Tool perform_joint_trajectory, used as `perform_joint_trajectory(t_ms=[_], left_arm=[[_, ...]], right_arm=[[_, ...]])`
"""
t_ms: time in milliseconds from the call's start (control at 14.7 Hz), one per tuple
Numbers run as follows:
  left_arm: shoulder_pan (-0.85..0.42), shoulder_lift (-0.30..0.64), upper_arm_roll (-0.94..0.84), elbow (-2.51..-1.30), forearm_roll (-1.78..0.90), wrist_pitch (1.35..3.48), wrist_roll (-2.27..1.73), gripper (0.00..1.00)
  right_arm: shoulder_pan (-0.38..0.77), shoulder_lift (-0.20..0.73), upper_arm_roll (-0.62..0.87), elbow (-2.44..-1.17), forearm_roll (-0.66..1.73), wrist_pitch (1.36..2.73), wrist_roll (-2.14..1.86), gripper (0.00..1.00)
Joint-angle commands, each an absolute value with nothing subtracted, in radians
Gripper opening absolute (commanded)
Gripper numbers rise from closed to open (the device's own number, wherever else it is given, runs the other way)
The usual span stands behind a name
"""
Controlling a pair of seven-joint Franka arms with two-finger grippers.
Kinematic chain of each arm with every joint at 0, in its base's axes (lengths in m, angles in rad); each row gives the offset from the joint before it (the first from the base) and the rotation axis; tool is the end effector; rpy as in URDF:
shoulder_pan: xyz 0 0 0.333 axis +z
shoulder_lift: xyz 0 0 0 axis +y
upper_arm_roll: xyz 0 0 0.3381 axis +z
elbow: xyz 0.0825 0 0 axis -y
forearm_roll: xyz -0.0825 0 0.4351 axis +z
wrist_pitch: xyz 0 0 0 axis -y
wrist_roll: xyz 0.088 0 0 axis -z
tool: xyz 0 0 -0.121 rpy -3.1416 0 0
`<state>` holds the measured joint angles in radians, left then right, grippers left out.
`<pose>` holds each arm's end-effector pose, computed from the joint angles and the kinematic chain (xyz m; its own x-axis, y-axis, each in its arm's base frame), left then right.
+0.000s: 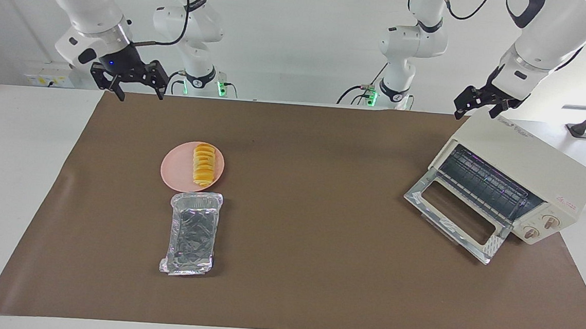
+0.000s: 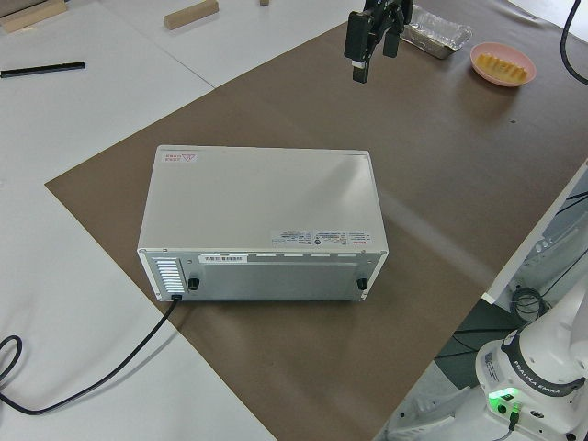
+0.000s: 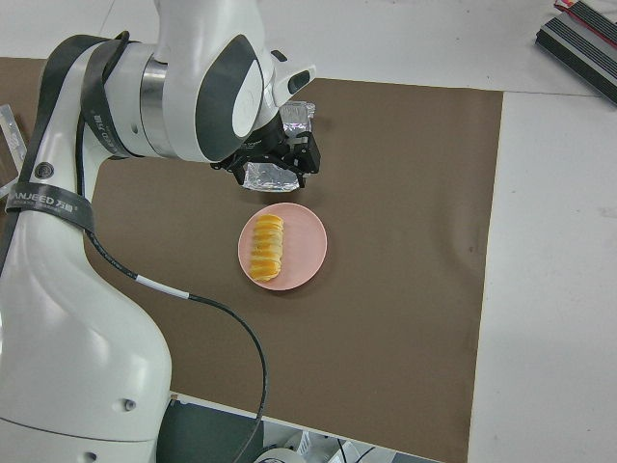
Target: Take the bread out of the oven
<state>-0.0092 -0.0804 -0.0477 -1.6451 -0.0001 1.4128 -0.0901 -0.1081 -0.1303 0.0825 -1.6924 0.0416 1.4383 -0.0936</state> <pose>0.5574 -0.0328 0.6288 0.9880 0.0346 -0.1505 0.0323 -0.9993 -0.0173 0.5448 -0.0056 0.6341 0.9901 0.0716 -0.1204 0.0669 -0.9969 -0.0423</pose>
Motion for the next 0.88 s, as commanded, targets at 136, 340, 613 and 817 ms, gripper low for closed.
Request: perform_joint_trajectory(t_ms=[136, 340, 613, 817], left_arm=[[0.000, -0.114, -0.052, -1.680, -0.008, 1.417, -0.083, 1.00], [0.000, -0.114, -0.052, -1.680, -0.008, 1.417, -0.083, 1.00], [0.000, -0.113, -0.052, -1.680, -0.008, 1.417, -0.083, 1.00], [0.002, -0.114, -0.052, -1.680, -0.008, 1.417, -0.083, 1.00]], right_arm=[[-0.173, -0.101, 0.115, -1.664, 0.051, 1.419, -0.130, 1.00], [-0.158, -0.092, 0.107, -1.680, 0.029, 1.480, -0.123, 1.00], [-0.156, -0.081, 0.104, -1.678, 0.009, 1.522, -0.120, 1.00], [-0.153, -0.081, 0.103, -1.680, 0.009, 1.526, -0.115, 1.00]])
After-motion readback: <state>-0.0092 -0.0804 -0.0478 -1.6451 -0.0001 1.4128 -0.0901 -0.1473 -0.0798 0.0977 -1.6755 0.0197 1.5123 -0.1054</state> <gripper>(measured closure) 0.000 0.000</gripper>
